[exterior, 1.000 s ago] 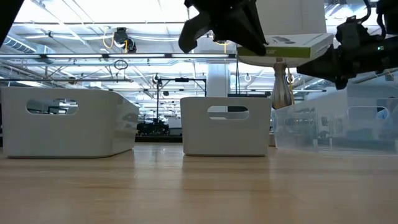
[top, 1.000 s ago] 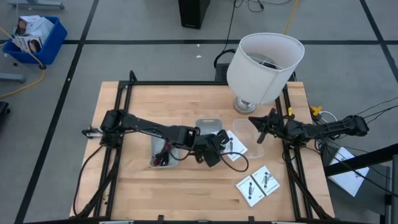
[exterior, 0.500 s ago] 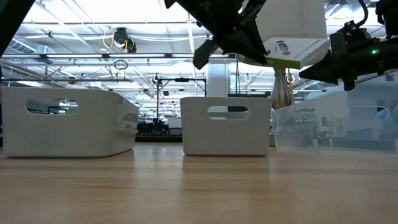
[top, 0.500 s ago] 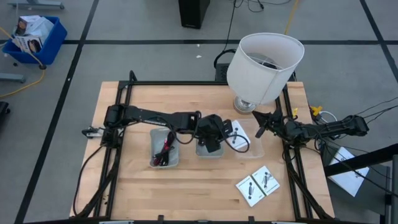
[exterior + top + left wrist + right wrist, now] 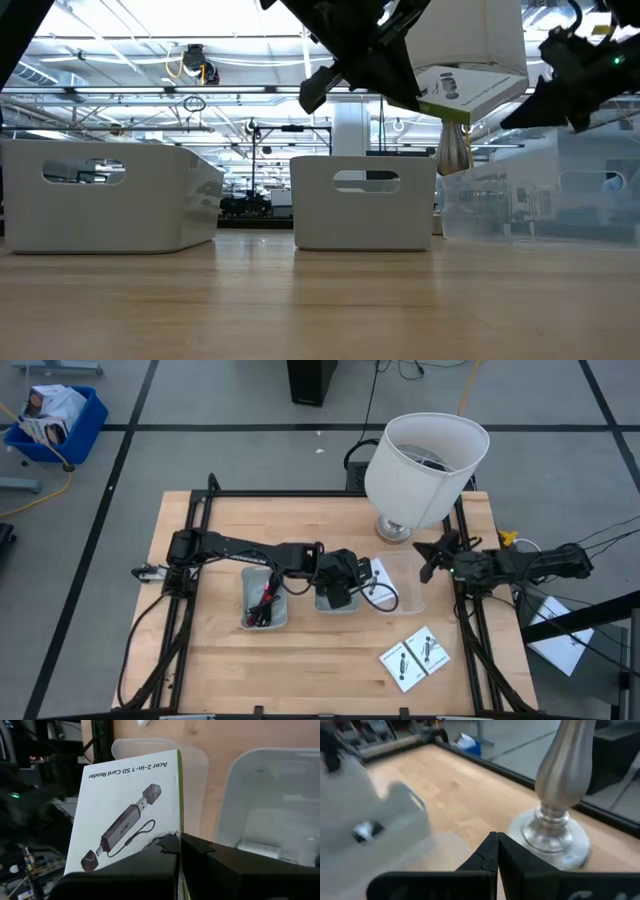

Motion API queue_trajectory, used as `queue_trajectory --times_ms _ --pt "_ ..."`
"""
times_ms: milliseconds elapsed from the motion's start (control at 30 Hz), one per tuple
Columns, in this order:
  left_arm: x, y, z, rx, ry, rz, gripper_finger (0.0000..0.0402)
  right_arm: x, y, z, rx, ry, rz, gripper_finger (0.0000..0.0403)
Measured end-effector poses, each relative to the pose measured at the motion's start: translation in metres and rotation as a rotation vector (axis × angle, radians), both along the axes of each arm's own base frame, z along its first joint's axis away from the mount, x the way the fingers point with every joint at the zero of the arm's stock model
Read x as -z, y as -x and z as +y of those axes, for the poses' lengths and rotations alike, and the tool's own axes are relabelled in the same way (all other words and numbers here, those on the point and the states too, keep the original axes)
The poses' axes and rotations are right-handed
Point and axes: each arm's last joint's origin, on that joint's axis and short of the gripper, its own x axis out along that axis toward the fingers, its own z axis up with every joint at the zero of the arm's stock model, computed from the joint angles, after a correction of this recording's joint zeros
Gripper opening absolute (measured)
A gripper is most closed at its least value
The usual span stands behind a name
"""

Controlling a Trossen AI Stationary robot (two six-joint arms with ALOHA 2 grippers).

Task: Pick and place items into bin
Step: Put the left white card reader box into the transparent bin

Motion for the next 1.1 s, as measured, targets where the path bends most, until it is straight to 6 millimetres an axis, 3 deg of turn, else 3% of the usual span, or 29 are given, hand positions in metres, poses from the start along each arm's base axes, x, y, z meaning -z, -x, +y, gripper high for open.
queue_trajectory --times_ms 133,233,500,1100 --pt "-0.001 -0.001 -0.001 0.008 0.000 -0.018 0.0004 -0.004 0.000 0.003 -0.066 -0.068 -0.027 0.0000" --pt "-0.003 -0.002 -0.002 0.021 0.009 -0.036 0.0004 -0.002 0.000 0.003 -0.021 -0.152 -0.054 0.0000" --pt "-0.005 -0.005 -0.002 0.059 0.035 -0.073 0.0004 0.016 0.014 0.001 0.135 -0.306 0.092 0.0000" --pt "-0.012 -0.009 0.008 0.147 0.142 -0.145 0.0004 0.041 0.007 0.007 0.140 -0.518 0.275 0.0000"
